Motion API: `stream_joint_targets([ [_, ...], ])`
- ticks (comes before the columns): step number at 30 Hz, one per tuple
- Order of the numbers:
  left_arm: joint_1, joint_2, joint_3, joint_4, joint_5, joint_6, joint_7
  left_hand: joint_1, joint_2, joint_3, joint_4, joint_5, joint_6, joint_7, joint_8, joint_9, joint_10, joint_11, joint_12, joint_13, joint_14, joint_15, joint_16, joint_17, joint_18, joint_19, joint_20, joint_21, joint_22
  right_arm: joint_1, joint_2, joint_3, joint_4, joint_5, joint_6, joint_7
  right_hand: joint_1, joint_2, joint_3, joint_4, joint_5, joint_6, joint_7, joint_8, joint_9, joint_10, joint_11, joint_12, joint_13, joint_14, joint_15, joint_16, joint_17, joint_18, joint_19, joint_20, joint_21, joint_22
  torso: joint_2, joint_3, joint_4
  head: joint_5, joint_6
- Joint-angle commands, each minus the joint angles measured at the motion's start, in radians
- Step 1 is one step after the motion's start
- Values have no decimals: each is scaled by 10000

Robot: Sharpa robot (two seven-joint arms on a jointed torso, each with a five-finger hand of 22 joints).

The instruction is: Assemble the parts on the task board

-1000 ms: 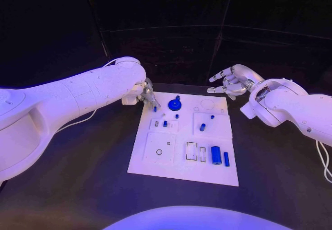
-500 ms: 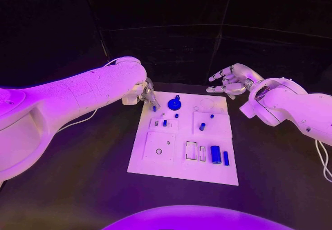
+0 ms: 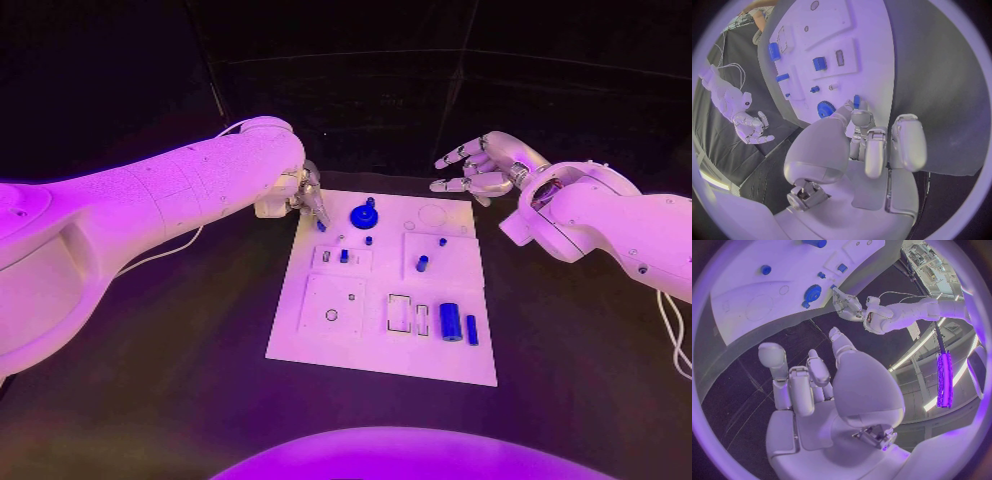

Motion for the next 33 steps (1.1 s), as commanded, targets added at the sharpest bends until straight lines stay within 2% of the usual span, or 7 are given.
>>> stream_joint_targets([
  [1, 3, -58, -4, 71, 90, -165, 215, 48, 87, 933, -576, 72, 1, -29, 153, 57, 3, 1, -54, -39, 1038, 3, 31, 2634, 73, 111, 8, -45, -13, 19, 6, 9, 4, -24, -46, 89, 16, 62, -41, 38, 50, 47, -3, 37, -10, 4, 21, 12, 9, 672, -64, -45, 890, 80, -61, 7, -68, -2, 0, 0, -1, 4, -6],
  [3, 2, -110, -4, 125, 142, -297, 269, -115, 19, 1255, -673, 103, 0, -35, 209, 88, 23, 4, -66, -64, 1038, 5, 31, 2634, 72, 111, 25, -51, -14, 19, 3, 9, 3, -24, -45, 89, 16, 62, -41, 38, 50, 47, -3, 37, -10, 4, 21, 12, 9, 672, -64, -45, 890, 80, -61, 7, -68, -2, 2, 0, 5, -1, -7],
  [6, 3, -254, -3, 283, 324, -521, 329, -688, -264, 2211, -903, 129, -47, -20, 396, 213, 76, 14, -90, -136, 1038, 21, 31, 2634, 83, 114, 19, -64, -8, 19, -2, 9, 2, -24, -44, 89, 18, 62, -43, 39, 49, 48, -4, 39, -9, 22, 21, 30, 32, 674, -64, -42, 897, 80, -60, 7, -69, -2, -2, -1, 15, -8, -11],
  [10, 7, -496, -1, 585, 500, -761, 377, -979, -437, 2778, -1038, 176, -75, -41, 543, 319, 111, -1, -90, -172, 1038, 11, 31, 2634, 84, 114, 19, -79, -13, 19, -10, 9, -6, -24, -43, 89, 18, 62, -43, 39, 49, 48, -4, 39, -9, 22, 21, 30, 32, 674, -64, -42, 897, 80, -60, 7, -69, -2, -10, 3, 22, -7, -24],
  [16, 28, -957, 3, 1227, 826, -1049, 352, -1194, -575, 3172, -1109, 189, -98, -65, 673, 413, 159, -4, -73, -180, 1038, -12, 31, 2634, 79, 120, 20, -79, 0, 19, -20, 9, -25, -24, -38, 90, 18, 62, -43, 39, 49, 48, -4, 39, -9, 22, 21, 30, 32, 674, -64, -42, 897, 80, -60, 7, -69, -2, -13, 2, 28, 21, -18],
  [25, 45, -1893, -4, 2667, 1160, -1672, 346, -1377, -733, 3527, -1175, 308, -101, -94, 828, 521, 215, -30, -60, -191, 1038, -30, 31, 2634, 78, 130, 4, -78, 14, 18, -42, 9, -60, -24, -24, 95, 18, 62, -43, 39, 49, 48, -4, 39, -9, 22, 21, 30, 32, 674, -64, -42, 897, 80, -60, 7, -69, -2, -1, -5, 24, 67, -6],
  [33, 13, -2464, -41, 3683, 1020, -2371, 425, -1547, -902, 3810, -1189, 704, -121, -112, 976, 625, 254, -48, -104, -269, 1038, -45, 31, 2634, 75, 143, -11, -75, 30, 16, -37, 9, -94, -24, -15, 110, 21, 64, -50, 47, 50, 50, -5, 44, -9, 25, 19, 30, 27, 672, -66, -48, 887, 80, -59, 5, -73, -5, -1, -5, 9, 100, -15],
])
